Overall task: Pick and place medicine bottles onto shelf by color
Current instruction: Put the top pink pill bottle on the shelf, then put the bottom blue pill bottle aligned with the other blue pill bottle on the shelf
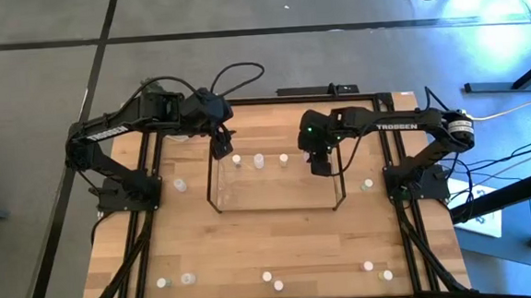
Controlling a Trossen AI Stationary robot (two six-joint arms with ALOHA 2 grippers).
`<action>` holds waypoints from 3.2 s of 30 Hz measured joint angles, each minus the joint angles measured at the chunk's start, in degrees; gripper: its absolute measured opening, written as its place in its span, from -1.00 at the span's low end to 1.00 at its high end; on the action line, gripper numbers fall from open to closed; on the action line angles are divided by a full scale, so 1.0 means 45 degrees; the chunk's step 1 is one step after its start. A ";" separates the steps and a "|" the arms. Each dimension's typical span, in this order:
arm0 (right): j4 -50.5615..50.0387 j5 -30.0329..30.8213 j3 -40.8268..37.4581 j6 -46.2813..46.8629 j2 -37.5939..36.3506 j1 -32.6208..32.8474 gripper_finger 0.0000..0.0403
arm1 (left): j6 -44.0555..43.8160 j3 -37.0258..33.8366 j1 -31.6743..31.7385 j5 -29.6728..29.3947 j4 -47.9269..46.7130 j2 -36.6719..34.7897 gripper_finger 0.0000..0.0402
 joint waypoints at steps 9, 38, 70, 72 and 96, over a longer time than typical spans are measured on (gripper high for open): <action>-0.0048 0.0004 0.0000 0.0002 0.0493 0.0000 -0.39 | 0.0675 0.0000 -0.0029 0.2067 0.0078 0.0000 0.27; -0.0195 0.0009 0.0000 0.0327 0.0490 0.0000 -0.12 | 0.0680 0.0000 -0.0024 0.1854 0.0058 0.0000 0.27; -0.0332 0.0009 0.0827 0.0313 0.0349 -0.0019 -0.03 | 0.0665 0.0000 -0.0024 0.1851 0.0044 0.0000 0.27; -0.0331 0.0009 0.0941 0.0297 0.0349 -0.0019 -0.03 | 0.0661 0.0000 -0.0019 0.1851 0.0044 0.0000 0.27; -0.0407 0.0011 0.2064 0.0196 -0.1559 -0.0019 -0.03 | -0.2950 0.0000 -0.1524 0.2318 -0.3002 -0.0732 0.27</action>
